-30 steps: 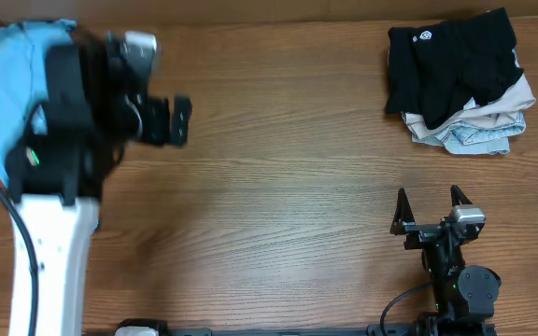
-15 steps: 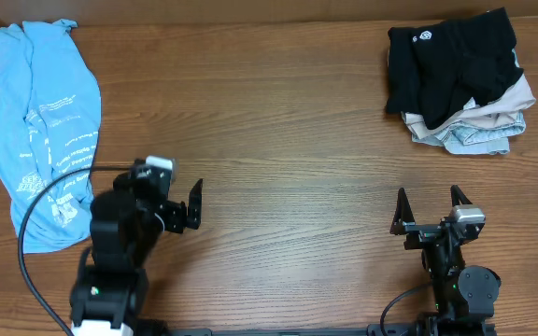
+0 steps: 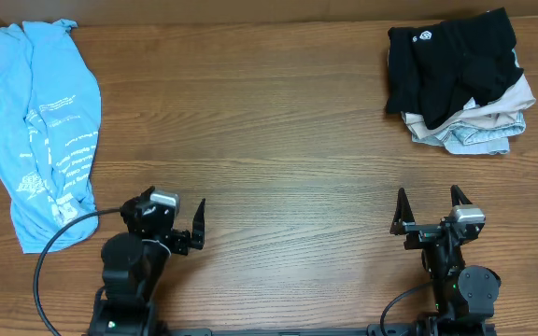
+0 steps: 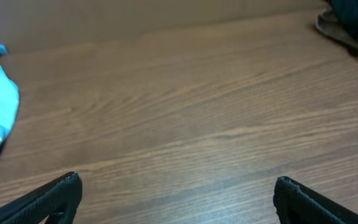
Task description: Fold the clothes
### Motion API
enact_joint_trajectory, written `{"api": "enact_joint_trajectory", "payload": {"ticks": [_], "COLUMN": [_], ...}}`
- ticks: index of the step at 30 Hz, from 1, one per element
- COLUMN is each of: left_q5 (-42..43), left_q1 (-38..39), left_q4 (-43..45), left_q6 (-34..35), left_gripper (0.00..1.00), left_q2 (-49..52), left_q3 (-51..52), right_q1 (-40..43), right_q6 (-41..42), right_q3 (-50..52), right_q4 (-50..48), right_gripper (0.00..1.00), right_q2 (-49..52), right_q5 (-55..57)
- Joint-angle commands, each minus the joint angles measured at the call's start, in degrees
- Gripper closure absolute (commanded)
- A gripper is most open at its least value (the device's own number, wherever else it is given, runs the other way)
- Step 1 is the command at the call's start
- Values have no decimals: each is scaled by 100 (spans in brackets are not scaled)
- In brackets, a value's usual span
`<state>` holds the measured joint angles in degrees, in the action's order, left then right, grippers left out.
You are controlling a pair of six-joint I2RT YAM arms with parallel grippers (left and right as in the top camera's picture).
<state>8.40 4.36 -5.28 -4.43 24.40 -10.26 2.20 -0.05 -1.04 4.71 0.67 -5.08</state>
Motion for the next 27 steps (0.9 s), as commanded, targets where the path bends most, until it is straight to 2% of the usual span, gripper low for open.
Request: {"api": "enact_joint_trajectory", "payload": {"ticks": [1, 15, 27], "left_q5": [-98, -133, 66], "left_q1": [-28, -50, -612], "left_q4": [175, 155, 170], "left_q6": [57, -66, -107], "left_gripper": [0, 0, 0], "left_q2": [-345, -1945, -2426], "left_q3": [299, 1001, 999], "right_q1": [-26, -26, -26], "right_q6": [-39, -37, -37], "right_q3": [57, 59, 59], "right_q4": [-28, -28, -28], "right_gripper": [0, 0, 0], "right_q2": [-50, -50, -50], "right_q5": [52, 52, 52]}}
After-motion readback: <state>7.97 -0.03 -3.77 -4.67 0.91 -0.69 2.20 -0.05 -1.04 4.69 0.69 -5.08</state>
